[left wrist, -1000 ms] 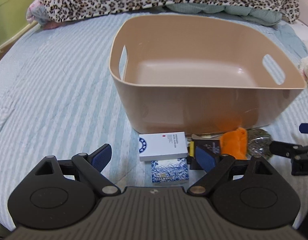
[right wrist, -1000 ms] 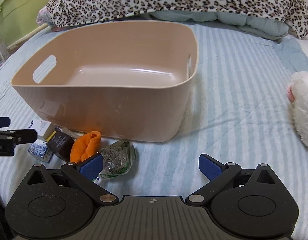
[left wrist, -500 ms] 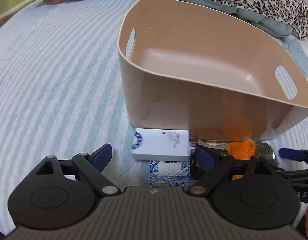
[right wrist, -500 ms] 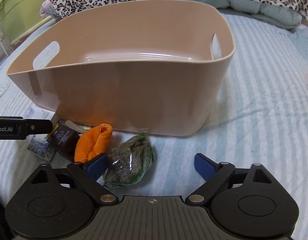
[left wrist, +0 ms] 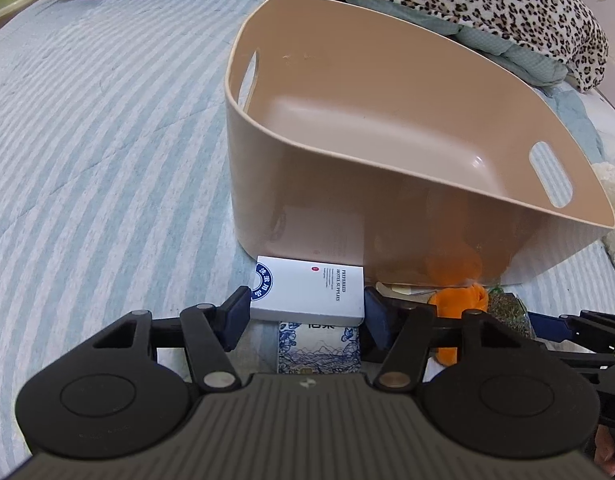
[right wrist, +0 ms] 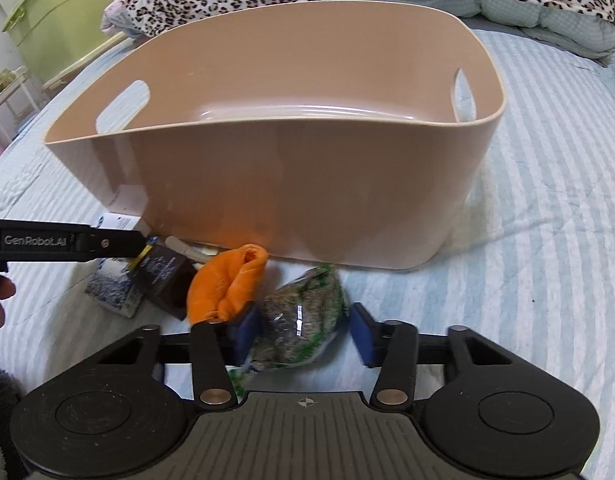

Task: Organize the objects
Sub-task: 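Carry both items over the basket and release them inside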

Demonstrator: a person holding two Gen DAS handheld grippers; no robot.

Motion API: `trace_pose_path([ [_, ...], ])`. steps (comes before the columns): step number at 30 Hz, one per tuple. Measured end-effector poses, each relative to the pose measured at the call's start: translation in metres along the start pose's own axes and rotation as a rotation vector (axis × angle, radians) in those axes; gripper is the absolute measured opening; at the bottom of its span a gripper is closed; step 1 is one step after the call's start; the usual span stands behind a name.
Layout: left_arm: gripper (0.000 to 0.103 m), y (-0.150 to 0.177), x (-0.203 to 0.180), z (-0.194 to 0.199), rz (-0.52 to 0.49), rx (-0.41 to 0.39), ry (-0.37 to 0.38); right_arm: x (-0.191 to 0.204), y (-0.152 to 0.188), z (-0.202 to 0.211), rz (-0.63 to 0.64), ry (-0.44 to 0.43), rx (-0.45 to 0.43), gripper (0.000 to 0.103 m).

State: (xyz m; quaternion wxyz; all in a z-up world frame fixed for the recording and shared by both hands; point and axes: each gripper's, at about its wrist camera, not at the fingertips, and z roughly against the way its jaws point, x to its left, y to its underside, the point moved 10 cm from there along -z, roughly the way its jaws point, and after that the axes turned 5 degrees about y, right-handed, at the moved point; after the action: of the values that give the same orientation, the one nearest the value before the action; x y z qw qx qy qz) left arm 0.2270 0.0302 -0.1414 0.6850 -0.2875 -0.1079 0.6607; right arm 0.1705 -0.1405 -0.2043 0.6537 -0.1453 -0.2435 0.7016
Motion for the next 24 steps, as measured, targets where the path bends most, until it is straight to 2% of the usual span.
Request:
trace_pose_path([
  [5, 0.061, 0.003, -0.003, 0.008, -0.014, -0.008, 0.004, -0.001, 0.001, 0.007, 0.023, 0.009, -0.011, 0.039],
  [8, 0.061, 0.005, -0.006, 0.015, -0.021, -0.011, 0.003, -0.004, 0.000, 0.015, 0.018, 0.009, -0.022, 0.031],
  [17, 0.061, 0.004, -0.015, 0.054, -0.039, -0.073, 0.018, -0.014, -0.001, 0.044, 0.002, 0.005, -0.066, 0.030],
  [24, 0.061, -0.007, -0.023, 0.091, -0.060, -0.129, 0.002, -0.018, -0.019, 0.079, -0.022, -0.001, -0.157, 0.030],
])
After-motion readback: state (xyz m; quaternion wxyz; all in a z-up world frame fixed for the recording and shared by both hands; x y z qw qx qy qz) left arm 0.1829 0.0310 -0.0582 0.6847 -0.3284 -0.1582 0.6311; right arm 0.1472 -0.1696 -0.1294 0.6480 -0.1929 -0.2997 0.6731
